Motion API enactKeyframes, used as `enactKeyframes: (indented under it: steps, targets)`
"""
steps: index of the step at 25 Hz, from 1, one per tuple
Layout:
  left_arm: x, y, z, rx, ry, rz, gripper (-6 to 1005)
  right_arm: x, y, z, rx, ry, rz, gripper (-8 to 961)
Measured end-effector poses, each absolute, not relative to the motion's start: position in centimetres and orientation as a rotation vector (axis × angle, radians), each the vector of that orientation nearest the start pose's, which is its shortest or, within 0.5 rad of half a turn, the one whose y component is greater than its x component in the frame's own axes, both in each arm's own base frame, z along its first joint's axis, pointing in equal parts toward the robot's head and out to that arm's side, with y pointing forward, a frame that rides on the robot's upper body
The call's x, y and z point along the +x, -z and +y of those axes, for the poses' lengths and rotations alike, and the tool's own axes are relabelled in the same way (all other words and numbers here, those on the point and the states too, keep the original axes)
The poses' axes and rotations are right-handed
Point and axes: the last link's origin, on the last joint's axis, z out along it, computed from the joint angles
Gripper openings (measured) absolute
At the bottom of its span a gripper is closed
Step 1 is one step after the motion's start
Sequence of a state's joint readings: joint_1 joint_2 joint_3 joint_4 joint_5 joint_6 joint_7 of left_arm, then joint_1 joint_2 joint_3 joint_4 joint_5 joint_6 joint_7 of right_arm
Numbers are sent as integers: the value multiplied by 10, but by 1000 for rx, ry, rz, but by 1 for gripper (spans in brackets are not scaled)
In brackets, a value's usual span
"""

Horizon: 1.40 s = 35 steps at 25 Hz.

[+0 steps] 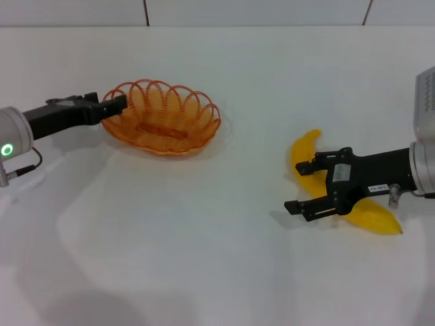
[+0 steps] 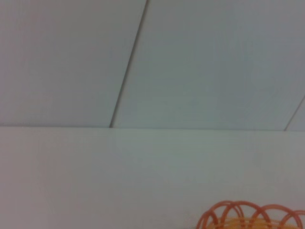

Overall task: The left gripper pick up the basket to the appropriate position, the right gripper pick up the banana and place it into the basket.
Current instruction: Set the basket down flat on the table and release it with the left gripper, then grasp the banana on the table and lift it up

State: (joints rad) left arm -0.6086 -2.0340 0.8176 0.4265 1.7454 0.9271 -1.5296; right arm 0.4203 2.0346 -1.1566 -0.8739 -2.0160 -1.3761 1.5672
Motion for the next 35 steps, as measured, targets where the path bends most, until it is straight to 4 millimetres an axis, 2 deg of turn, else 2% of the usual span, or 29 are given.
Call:
enactKeyframes:
  steps: [2, 7, 9, 12, 17, 24, 29, 35]
  targets:
    - [-302, 7, 395, -2200, 539, -1020, 639, 273, 15, 322, -2867, -193, 558, 876]
    - [-303, 4, 390, -2234, 530, -942, 742, 273, 15, 322, -2865, -197, 562, 876]
    - [-304, 2, 388, -2244, 530, -916, 738, 272, 15, 322, -2865, -200, 564, 876]
    - [-309, -2, 376, -2296, 505, -790, 733, 271, 14, 322, -2866, -203, 562, 876]
    - [-322, -9, 357, -2319, 485, -691, 730, 263, 10, 326, -2857, -243, 532, 876]
    - [-326, -15, 327, -2396, 565, -586, 726, 256, 7, 328, -2846, -249, 559, 876]
    - [-331, -18, 321, -2401, 565, -592, 723, 253, -1, 328, -2809, -236, 561, 875]
    - [-332, -14, 319, -2412, 546, -583, 724, 240, -10, 326, -2751, -114, 550, 875]
